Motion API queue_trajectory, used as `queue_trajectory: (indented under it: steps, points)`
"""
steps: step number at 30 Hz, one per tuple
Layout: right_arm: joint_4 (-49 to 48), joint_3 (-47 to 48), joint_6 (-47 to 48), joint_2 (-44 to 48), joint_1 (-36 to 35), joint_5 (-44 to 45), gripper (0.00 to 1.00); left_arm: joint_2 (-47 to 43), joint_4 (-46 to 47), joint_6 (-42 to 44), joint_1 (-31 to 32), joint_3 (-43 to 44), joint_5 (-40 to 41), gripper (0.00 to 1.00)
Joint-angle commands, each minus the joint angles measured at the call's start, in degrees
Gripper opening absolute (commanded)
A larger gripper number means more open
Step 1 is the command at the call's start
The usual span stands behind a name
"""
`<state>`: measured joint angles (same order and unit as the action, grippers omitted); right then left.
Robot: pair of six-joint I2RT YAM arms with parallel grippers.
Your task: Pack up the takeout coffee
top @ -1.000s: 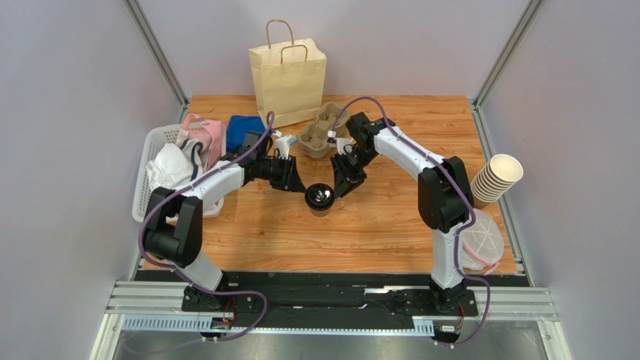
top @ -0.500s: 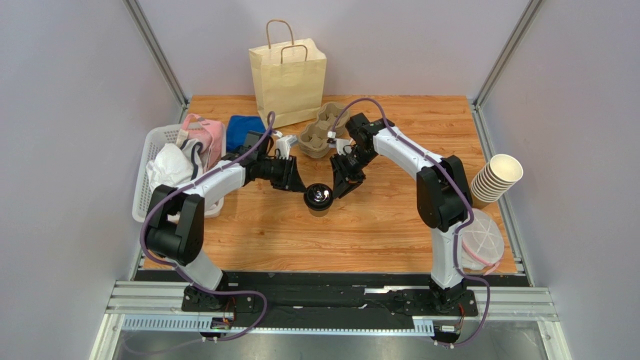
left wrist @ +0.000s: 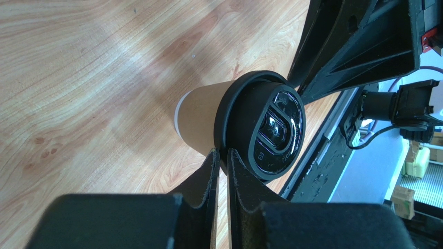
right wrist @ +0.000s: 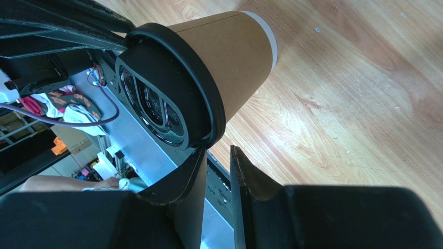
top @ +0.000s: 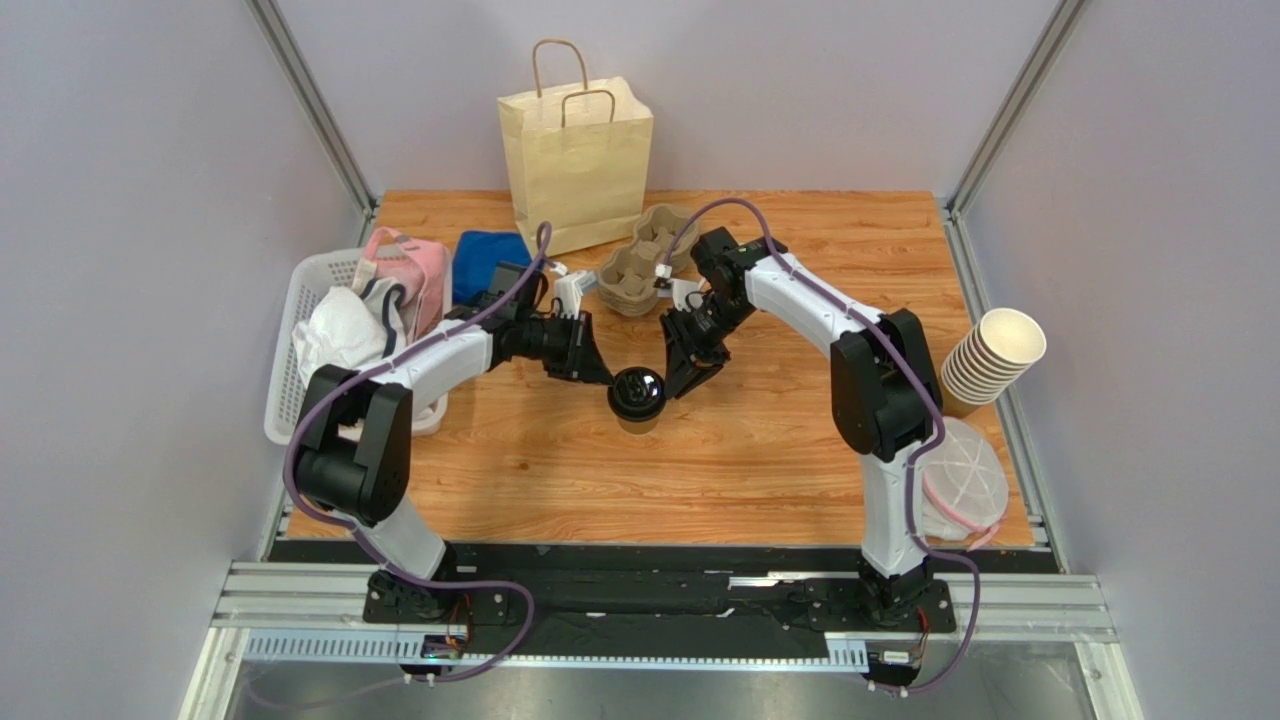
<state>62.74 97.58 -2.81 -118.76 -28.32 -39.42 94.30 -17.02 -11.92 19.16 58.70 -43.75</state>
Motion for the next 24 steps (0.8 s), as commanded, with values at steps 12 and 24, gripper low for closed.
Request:
queue_trajectory:
  steps: [12,24]
  points:
    - [-5.4,-1.6,0.8,-4.4,-0.7,4.7,0.2,4.0,-3.5,3.7,2.2,-0.2,5.9,0.08]
    - [-6.1,-3.1,0.9,-5.7,-0.7,6.0,0.1,7.3,-2.3,4.8,2.2,-1.9,8.1,0.07]
